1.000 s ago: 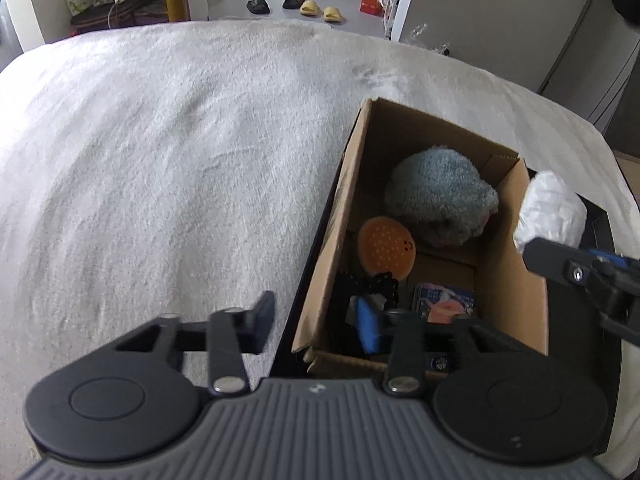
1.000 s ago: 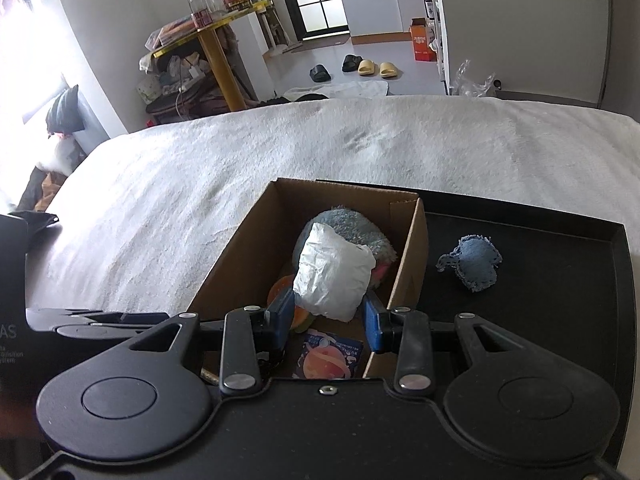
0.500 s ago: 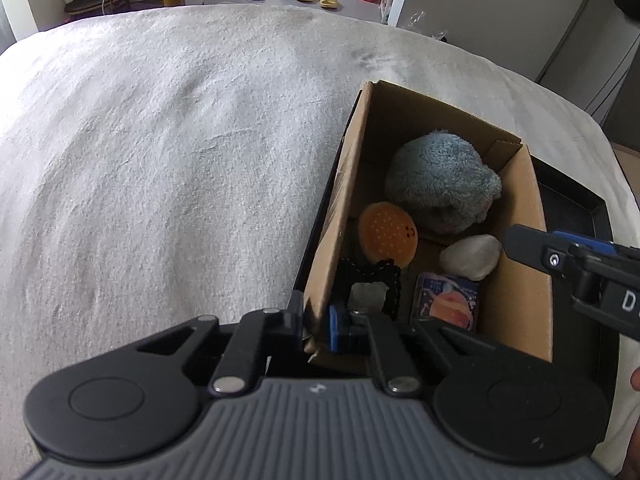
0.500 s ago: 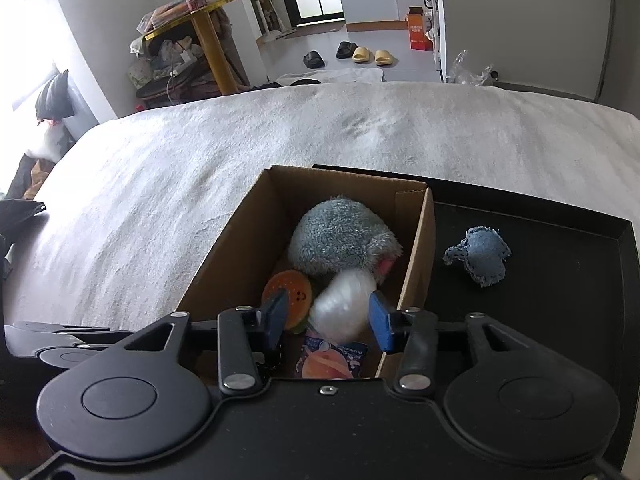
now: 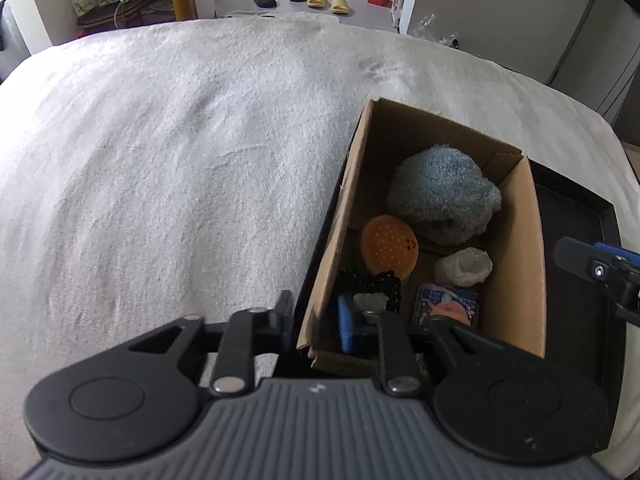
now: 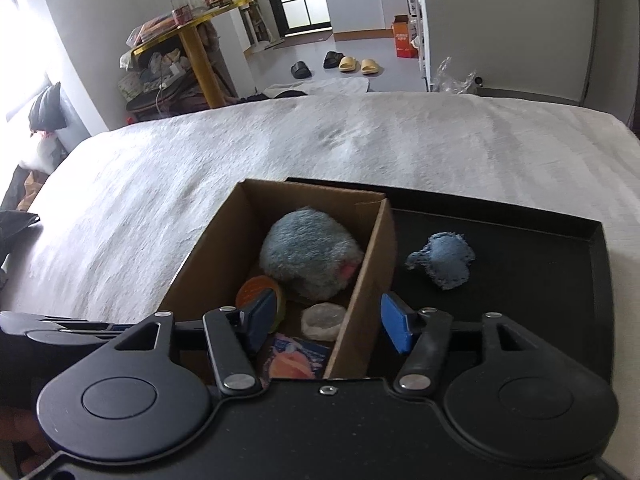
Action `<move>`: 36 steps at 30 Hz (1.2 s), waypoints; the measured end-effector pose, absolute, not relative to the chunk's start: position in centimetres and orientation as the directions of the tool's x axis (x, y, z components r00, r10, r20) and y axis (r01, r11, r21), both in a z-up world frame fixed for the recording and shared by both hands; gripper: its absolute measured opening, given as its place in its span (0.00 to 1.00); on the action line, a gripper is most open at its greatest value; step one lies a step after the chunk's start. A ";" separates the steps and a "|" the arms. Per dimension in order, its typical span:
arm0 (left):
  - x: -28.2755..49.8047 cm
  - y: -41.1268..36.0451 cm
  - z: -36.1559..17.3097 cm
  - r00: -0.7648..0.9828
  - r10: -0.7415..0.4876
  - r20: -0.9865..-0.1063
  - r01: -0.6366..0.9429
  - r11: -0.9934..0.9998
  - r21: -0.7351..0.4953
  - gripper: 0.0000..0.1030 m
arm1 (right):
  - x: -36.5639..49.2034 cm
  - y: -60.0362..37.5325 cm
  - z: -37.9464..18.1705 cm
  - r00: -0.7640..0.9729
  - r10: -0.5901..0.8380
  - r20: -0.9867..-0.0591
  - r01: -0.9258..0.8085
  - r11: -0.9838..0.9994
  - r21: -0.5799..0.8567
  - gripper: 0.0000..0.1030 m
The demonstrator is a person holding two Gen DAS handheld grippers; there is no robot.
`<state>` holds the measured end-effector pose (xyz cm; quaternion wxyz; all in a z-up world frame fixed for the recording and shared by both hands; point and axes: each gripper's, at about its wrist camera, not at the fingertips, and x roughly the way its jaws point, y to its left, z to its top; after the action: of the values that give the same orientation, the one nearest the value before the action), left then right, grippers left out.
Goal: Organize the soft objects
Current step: 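Move the open right gripper back over the tray toward the blue denim plush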
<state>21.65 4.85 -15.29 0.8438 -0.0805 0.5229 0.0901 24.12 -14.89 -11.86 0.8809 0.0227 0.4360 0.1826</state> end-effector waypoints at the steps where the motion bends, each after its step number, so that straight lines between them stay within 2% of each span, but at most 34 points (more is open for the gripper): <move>1: 21.7 4.8 -15.1 0.438 0.074 -0.896 -0.239 0.970 -0.037 0.35 | 24.2 -15.3 -11.8 0.556 0.339 -0.759 -0.297 0.934 0.199 0.57; 4: 21.8 4.6 -14.7 0.449 0.089 -0.889 -0.243 0.970 -0.026 0.44 | 24.7 -16.3 -12.0 0.555 0.332 -0.762 -0.287 0.937 0.200 0.57; 19: 23.7 2.9 -13.7 0.461 0.175 -0.870 -0.240 0.969 0.068 0.61 | 27.1 -19.1 -11.6 0.569 0.325 -0.755 -0.279 0.940 0.195 0.61; 28: 24.8 2.1 -13.1 0.468 0.230 -0.853 -0.263 0.958 0.114 0.66 | 29.2 -20.6 -11.4 0.588 0.337 -0.735 -0.285 0.937 0.202 0.69; 36: 26.1 0.6 -13.6 0.460 0.278 -0.843 -0.249 0.952 0.179 0.66 | 30.3 -22.8 -14.4 0.596 0.354 -0.721 -0.261 0.934 0.243 0.69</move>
<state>26.05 0.62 -13.62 0.8542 0.0150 0.4964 0.1542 30.30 -22.80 -14.39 0.8916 0.0559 0.4151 0.1723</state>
